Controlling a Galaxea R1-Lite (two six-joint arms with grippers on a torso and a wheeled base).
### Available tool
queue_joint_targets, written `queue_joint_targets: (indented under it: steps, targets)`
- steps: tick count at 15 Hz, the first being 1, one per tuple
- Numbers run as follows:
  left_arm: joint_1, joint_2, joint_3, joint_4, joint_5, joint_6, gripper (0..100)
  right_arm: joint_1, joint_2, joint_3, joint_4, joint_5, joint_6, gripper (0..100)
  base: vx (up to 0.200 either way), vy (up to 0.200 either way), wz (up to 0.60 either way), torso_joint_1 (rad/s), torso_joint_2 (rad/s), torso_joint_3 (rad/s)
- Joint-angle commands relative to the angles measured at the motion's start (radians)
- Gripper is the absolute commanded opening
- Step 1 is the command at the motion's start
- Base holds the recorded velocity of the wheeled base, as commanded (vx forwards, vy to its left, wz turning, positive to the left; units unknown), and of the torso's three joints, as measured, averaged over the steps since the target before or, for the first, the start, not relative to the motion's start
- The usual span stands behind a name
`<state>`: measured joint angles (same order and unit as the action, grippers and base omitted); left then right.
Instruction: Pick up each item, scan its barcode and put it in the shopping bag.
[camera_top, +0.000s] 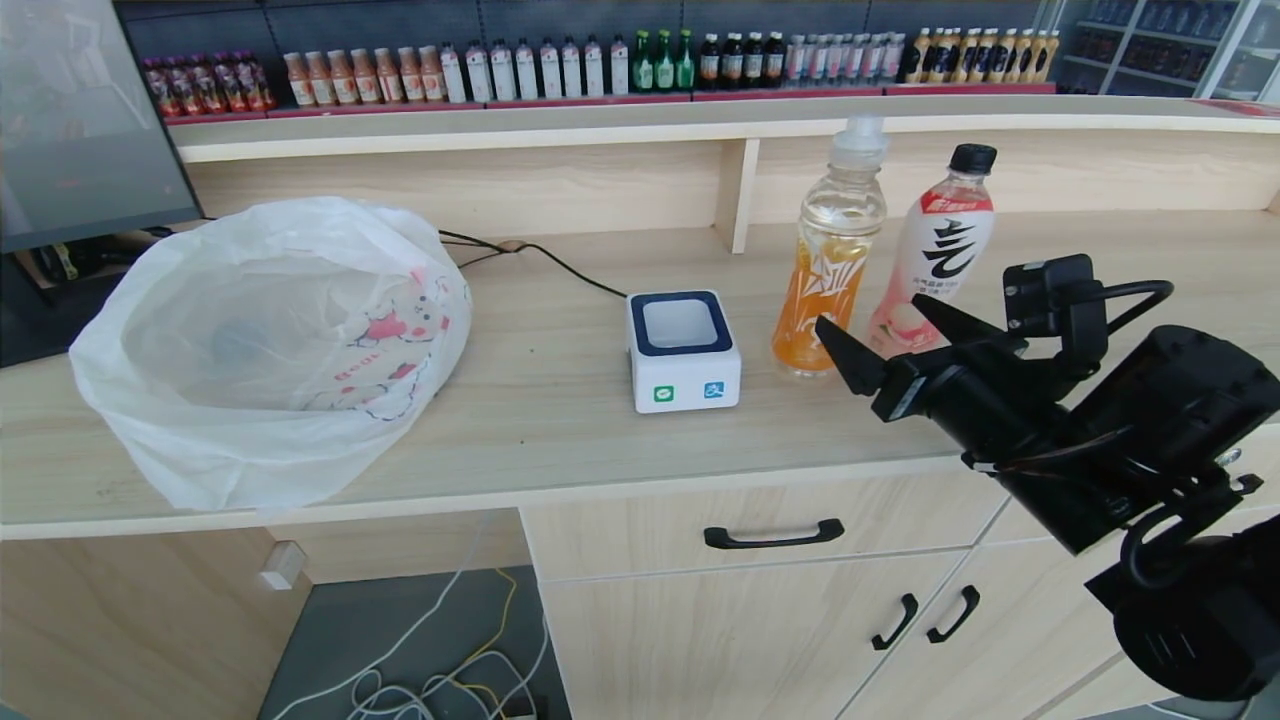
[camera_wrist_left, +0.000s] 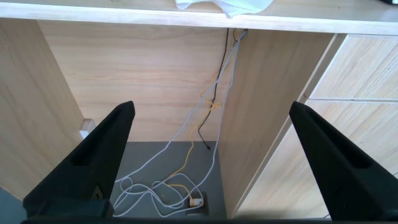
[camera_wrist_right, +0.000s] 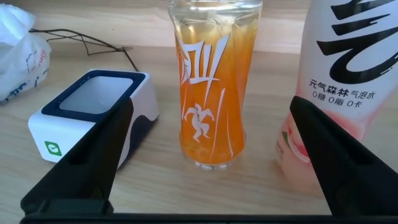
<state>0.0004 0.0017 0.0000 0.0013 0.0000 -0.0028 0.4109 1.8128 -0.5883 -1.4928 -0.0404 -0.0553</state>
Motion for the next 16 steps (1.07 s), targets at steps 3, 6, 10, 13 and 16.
queue_joint_targets:
  steps: [3,6,10,13,16]
  targets:
    - [0.001,0.000,0.000,0.000,0.000,0.000,100,0.003,0.022,-0.013,0.002,-0.001,-0.005,100,0.000,0.000,0.00,0.000,0.00,0.000]
    - [0.001,0.000,0.000,0.000,0.000,0.000,100,0.011,0.026,-0.008,0.008,-0.001,0.000,100,0.000,0.000,0.00,0.000,0.00,0.000]
    - [0.001,0.000,0.000,0.000,0.000,0.000,100,0.011,0.020,-0.107,0.143,-0.010,0.000,100,0.000,0.000,0.00,0.000,0.00,0.000]
    - [0.000,0.000,0.000,0.000,0.000,0.000,100,0.009,0.034,-0.200,0.229,-0.027,0.000,100,0.000,0.000,0.00,0.000,0.00,0.000]
    - [0.001,0.000,0.000,0.000,0.000,0.000,100,0.011,0.051,-0.219,0.232,-0.036,0.000,100,0.000,0.000,0.00,0.000,0.00,0.000]
